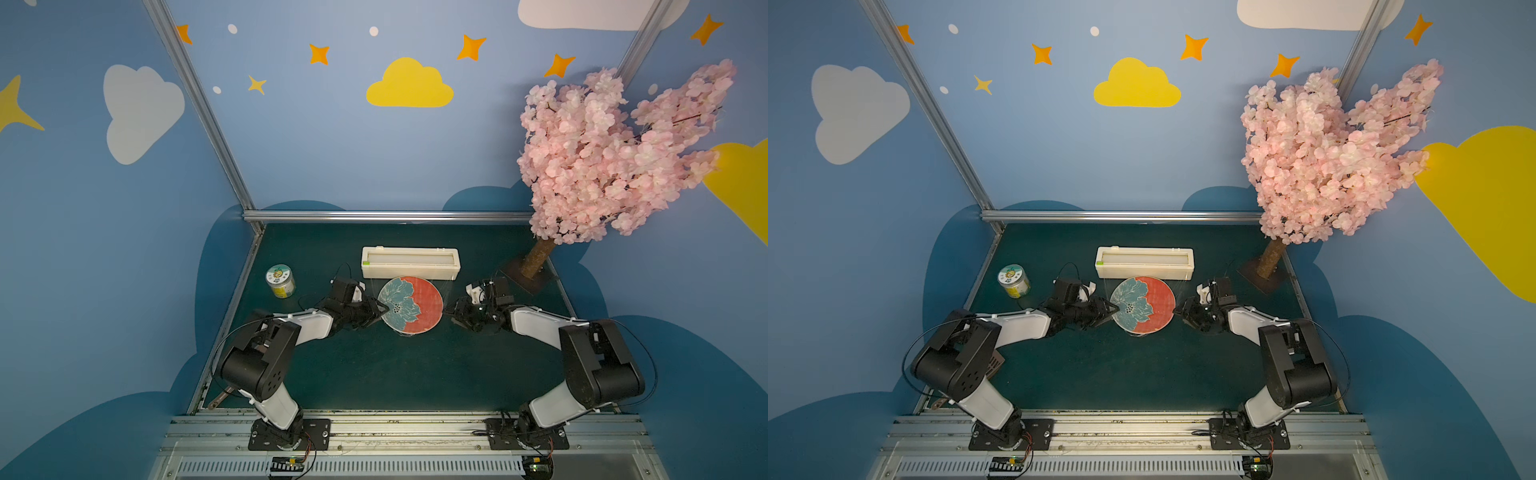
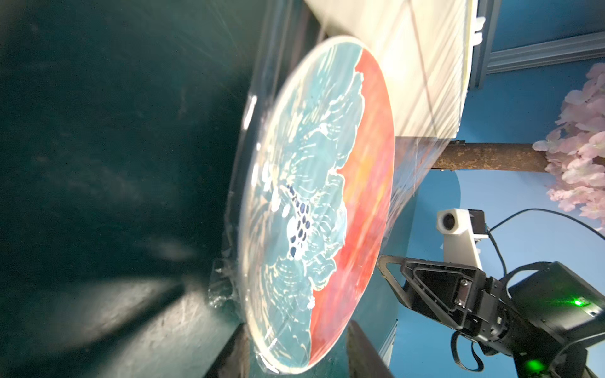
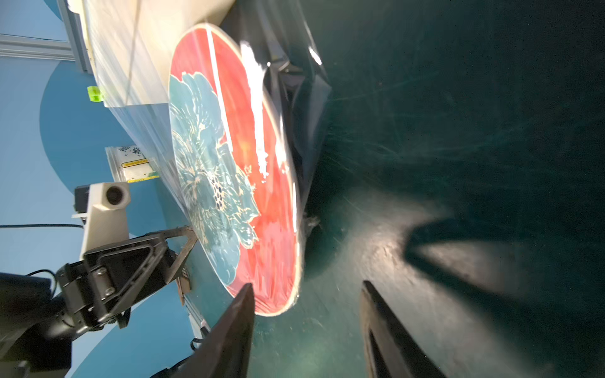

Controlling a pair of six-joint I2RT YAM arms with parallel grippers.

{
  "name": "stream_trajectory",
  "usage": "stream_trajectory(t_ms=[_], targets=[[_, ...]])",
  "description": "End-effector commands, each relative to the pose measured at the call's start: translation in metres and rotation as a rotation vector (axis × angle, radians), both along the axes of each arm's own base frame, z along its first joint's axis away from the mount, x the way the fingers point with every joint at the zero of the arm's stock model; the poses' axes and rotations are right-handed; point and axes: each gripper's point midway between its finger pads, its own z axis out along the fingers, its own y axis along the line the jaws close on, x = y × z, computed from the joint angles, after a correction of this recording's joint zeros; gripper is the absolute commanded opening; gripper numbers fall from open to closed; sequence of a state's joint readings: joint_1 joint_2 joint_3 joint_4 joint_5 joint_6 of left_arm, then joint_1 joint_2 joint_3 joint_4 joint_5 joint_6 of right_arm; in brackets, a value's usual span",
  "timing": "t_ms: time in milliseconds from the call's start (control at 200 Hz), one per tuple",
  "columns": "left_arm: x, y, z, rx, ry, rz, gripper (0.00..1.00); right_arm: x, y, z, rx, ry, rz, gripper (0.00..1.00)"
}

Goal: Wrap the plate with plastic wrap
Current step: Adjust the plate at the center of the board.

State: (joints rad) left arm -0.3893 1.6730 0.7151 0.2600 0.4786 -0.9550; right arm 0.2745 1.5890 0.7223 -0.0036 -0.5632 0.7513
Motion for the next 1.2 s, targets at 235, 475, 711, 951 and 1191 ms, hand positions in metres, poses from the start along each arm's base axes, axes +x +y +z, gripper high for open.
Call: stream_trajectory(t_ms=[235,475,711,951,1191], targets=[[0.007,-0.005,-0.019,-0.015,0.044,-0.010,0.25,0.029,0.029,0.005,0.080,-0.034,0.044,0.40],[0.007,-0.008,-0.015,-0.062,0.025,-0.004,0.25,0.031,0.041,0.000,0.126,-0.041,0.052,0.39],[0.006,-0.013,-0.018,-0.105,0.027,-0.002,0.24,0.030,0.045,0.002,0.145,-0.067,0.064,0.39],[-0.002,-0.003,-0.016,-0.063,0.016,0.001,0.28,0.019,0.022,-0.006,0.072,-0.008,0.033,0.44],[-0.005,0.039,0.009,0.213,-0.029,0.009,0.39,0.008,-0.019,0.016,-0.189,-0.052,0.037,0.54]])
